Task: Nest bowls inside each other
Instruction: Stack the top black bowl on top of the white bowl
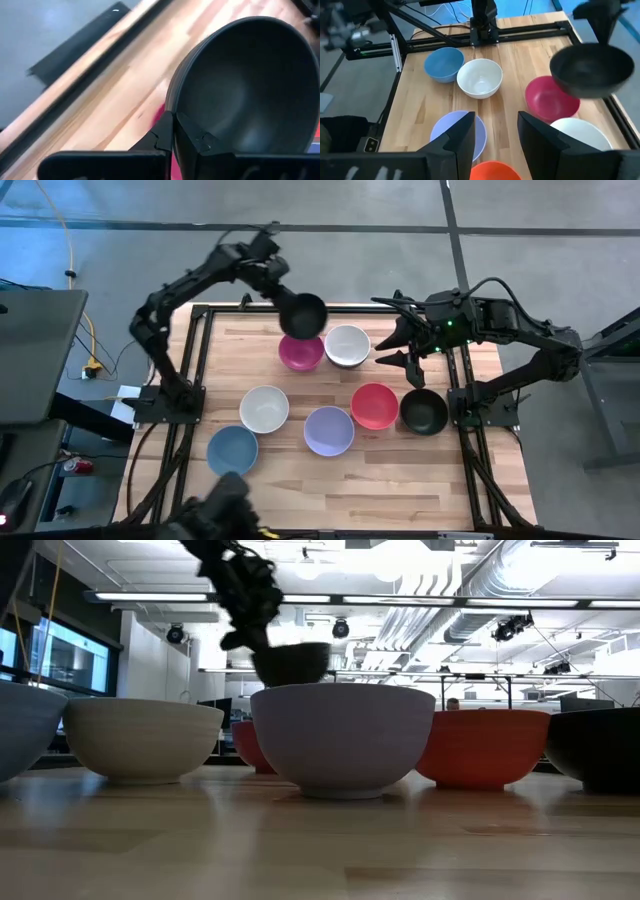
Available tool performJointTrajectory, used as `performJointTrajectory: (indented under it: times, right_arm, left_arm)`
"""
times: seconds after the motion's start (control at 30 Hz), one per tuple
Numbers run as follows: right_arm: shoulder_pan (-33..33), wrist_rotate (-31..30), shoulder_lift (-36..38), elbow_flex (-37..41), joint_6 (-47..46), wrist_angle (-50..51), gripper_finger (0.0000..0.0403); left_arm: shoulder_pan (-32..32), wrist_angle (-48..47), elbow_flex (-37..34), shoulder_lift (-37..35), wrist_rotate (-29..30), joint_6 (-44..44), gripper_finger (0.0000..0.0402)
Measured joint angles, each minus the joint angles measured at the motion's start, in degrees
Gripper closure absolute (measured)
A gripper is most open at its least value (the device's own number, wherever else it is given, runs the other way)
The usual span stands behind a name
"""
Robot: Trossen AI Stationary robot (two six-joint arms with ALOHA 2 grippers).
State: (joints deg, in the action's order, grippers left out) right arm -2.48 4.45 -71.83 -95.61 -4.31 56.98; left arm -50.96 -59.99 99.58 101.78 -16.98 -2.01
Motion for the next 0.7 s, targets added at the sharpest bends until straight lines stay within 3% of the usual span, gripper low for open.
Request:
performJointTrajectory:
  times: [0.43, 0.7]
  right_arm:
    - [0.04, 0.02, 0.0, 0.0, -1.89, 3.78, 0.0263]
    - [1.67, -0.01, 0.02, 0.0, -1.71, 4.52, 0.0263]
  left_arm:
    - [9.1, -1.58, 26.19, 22.44, -5.37, -1.89, 0.0401]
    - [10.32, -7.12, 33.03, 30.36, -4.92, -1.42, 0.0401]
